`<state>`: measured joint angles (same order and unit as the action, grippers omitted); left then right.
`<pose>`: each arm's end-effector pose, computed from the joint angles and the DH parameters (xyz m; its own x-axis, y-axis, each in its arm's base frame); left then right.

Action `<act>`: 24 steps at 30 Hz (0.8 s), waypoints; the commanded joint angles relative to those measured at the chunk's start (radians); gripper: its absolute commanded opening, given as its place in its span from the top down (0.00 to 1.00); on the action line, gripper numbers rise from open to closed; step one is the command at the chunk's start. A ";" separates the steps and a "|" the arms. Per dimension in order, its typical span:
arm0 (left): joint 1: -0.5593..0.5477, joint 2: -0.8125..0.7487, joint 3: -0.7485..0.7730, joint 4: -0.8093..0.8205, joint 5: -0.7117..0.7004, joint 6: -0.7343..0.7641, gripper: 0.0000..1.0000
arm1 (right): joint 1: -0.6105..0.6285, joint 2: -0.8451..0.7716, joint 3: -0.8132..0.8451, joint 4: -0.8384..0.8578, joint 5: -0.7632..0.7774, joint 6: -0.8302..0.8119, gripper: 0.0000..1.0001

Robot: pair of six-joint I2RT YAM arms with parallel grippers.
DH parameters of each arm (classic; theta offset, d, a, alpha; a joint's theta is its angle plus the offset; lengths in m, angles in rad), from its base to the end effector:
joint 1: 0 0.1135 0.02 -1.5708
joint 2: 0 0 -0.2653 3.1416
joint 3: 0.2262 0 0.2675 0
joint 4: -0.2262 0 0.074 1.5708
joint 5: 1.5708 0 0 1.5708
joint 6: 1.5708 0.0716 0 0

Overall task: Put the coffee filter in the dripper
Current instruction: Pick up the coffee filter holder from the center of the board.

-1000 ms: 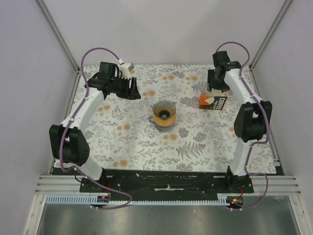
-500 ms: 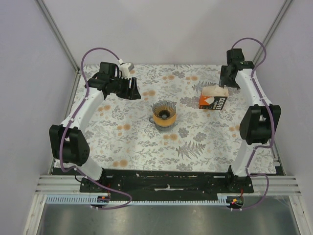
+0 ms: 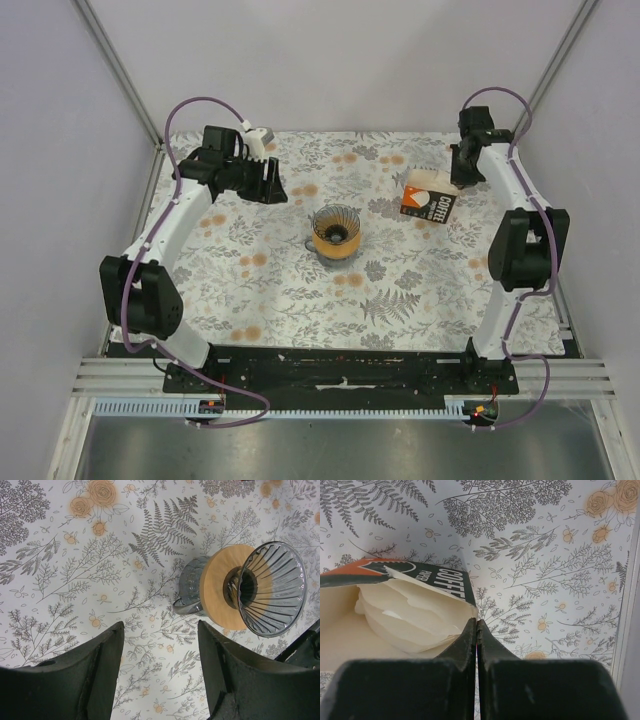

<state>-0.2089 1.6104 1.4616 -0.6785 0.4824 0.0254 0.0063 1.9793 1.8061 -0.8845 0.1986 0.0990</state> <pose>0.3749 -0.1134 0.2981 -0.7074 0.1730 -0.6853 0.5090 0.7974 -0.3242 0.4634 -0.0112 0.2455 -0.8580 0.0915 -0.5055 0.1764 0.9767 -0.1225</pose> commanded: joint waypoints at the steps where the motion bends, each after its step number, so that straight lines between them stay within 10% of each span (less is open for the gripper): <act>1: 0.005 -0.049 0.074 -0.024 0.028 0.057 0.34 | 0.000 -0.147 -0.060 0.062 -0.021 -0.044 1.00; 12: -0.079 -0.087 0.272 -0.191 0.087 0.191 0.30 | 0.141 -0.554 -0.218 0.162 0.091 -0.119 1.00; 24: -0.427 -0.087 0.624 -0.383 -0.028 0.234 0.11 | 0.496 -0.731 -0.171 0.119 0.085 0.063 1.00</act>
<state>-0.5541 1.5562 2.0106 -0.9859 0.5129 0.2150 0.4137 1.2587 1.5959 -0.7681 0.2893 0.0574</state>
